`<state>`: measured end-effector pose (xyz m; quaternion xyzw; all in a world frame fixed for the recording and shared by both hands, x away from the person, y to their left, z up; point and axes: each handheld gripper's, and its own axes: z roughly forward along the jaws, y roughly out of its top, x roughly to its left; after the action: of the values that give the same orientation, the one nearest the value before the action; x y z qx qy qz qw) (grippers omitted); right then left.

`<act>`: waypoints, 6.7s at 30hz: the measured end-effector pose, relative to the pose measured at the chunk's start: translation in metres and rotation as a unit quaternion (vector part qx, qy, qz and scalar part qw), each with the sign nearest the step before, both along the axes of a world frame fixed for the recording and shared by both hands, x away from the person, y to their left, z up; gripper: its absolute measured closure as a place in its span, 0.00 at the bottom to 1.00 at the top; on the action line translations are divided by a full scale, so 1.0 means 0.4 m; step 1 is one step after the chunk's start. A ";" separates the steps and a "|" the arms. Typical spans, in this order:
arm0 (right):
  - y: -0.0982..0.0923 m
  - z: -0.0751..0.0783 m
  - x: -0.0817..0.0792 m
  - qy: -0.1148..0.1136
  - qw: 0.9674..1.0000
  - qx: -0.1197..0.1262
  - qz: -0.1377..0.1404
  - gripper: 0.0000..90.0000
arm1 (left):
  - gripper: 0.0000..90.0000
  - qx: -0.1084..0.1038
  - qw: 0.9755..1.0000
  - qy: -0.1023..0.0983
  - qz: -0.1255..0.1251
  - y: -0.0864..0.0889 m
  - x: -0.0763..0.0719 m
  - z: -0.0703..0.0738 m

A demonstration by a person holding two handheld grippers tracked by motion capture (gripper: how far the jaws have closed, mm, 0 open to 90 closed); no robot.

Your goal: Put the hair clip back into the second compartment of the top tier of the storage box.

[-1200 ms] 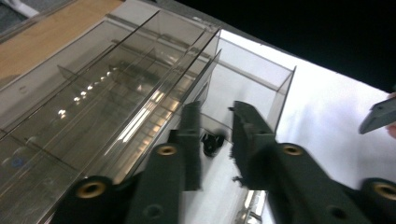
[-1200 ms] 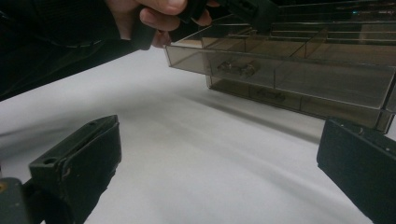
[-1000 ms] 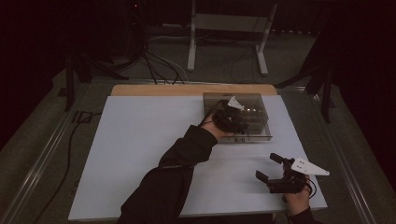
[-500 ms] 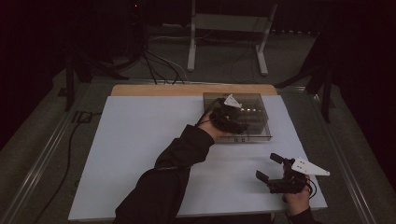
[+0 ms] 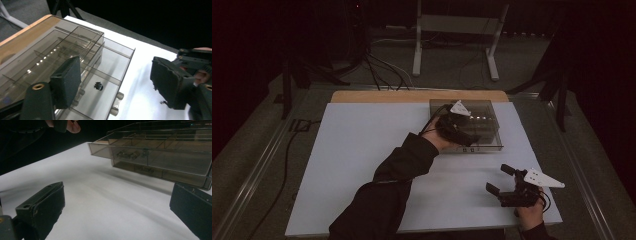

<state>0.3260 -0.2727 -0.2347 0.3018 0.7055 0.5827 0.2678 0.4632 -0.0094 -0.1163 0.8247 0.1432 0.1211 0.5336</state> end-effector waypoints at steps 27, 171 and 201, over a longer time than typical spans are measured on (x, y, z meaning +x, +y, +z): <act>0.015 0.003 0.007 0.001 1.000 -0.005 0.010 0.00 | 0.01 -0.036 0.999 0.023 -0.032 0.051 -0.021 0.004; 0.035 0.004 0.003 0.003 1.000 -0.010 0.017 0.00 | 0.01 -0.070 0.981 0.032 0.178 0.719 -0.290 -0.444; 0.037 0.002 0.006 0.011 1.000 -0.015 0.021 0.00 | 0.01 -0.083 0.970 0.026 0.227 0.839 -0.382 -0.490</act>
<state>0.3283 -0.2577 -0.2341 0.2892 0.7234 0.5743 0.2516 0.3105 0.3264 -0.3124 0.7262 0.3503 0.2049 0.5549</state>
